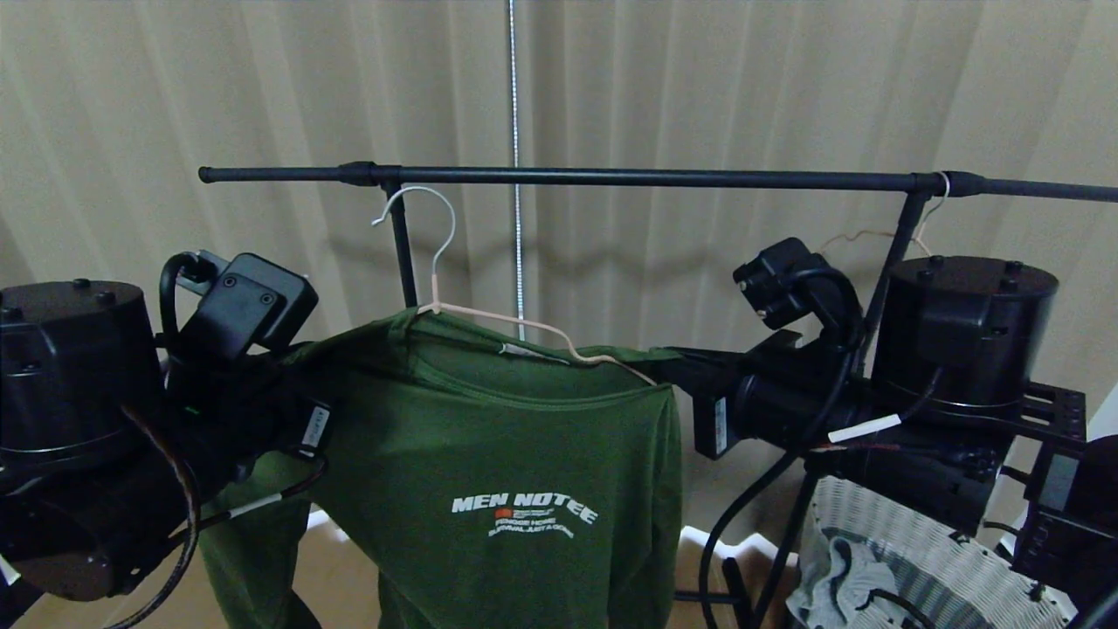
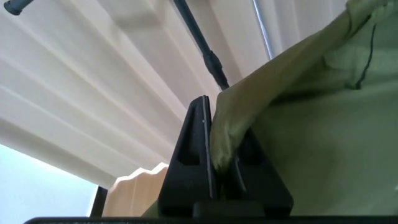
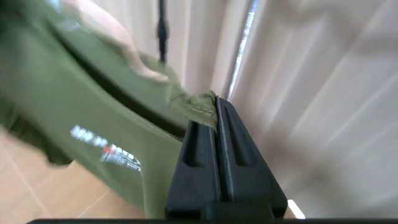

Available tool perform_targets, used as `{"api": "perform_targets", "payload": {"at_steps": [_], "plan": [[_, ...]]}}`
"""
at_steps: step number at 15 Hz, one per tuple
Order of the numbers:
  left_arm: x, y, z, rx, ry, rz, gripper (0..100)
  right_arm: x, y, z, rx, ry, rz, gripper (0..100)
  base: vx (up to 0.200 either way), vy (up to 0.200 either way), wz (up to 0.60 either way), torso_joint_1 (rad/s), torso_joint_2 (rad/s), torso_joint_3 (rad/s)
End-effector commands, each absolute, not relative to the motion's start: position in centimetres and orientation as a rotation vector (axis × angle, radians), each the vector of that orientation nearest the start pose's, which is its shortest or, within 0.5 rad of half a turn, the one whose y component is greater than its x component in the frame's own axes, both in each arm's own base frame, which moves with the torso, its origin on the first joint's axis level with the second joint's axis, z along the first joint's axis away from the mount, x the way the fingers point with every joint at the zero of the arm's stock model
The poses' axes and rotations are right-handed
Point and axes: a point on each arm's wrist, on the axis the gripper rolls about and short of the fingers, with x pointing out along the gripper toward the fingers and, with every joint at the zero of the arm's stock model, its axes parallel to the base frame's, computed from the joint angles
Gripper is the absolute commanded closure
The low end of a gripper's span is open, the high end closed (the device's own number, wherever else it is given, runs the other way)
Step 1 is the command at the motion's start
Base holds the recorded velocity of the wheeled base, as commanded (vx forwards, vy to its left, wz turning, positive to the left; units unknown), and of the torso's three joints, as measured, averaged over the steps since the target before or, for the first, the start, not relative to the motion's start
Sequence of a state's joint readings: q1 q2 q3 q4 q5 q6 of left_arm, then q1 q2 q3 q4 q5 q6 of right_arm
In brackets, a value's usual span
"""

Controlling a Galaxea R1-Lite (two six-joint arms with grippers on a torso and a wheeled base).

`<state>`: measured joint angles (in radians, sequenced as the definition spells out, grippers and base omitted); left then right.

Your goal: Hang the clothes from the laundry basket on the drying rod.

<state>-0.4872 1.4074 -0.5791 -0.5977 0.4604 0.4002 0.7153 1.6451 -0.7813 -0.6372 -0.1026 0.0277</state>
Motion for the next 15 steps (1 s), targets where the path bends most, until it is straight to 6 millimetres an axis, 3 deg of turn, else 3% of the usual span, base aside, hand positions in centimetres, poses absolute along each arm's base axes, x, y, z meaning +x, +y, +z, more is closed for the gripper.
{"api": "perform_targets", "payload": {"at_steps": [1, 6, 11, 15], "plan": [[20.4, -9.7, 19.4, 0.505, 0.203, -0.068, 100, 21.7, 19.4, 19.1, -0.070, 0.222, 0.628, 0, 0.000, 0.000, 0.00, 0.000, 0.00, 0.000], [21.4, -10.2, 19.0, 0.470, 0.167, -0.059, 100, 21.4, 19.1, 18.5, -0.104, 0.232, 0.629, 0, 0.000, 0.000, 0.00, 0.000, 0.00, 0.000], [21.6, -10.2, 19.3, 0.463, 0.155, -0.035, 100, 19.5, 17.3, 18.5, -0.135, 0.222, 0.633, 0, 0.000, 0.000, 0.00, 0.000, 0.00, 0.000], [21.6, -10.6, 19.1, 0.468, 0.161, -0.055, 100, 20.0, 17.7, 19.2, -0.152, 0.189, 0.633, 0, 0.000, 0.000, 0.00, 0.000, 0.00, 0.000]]}}
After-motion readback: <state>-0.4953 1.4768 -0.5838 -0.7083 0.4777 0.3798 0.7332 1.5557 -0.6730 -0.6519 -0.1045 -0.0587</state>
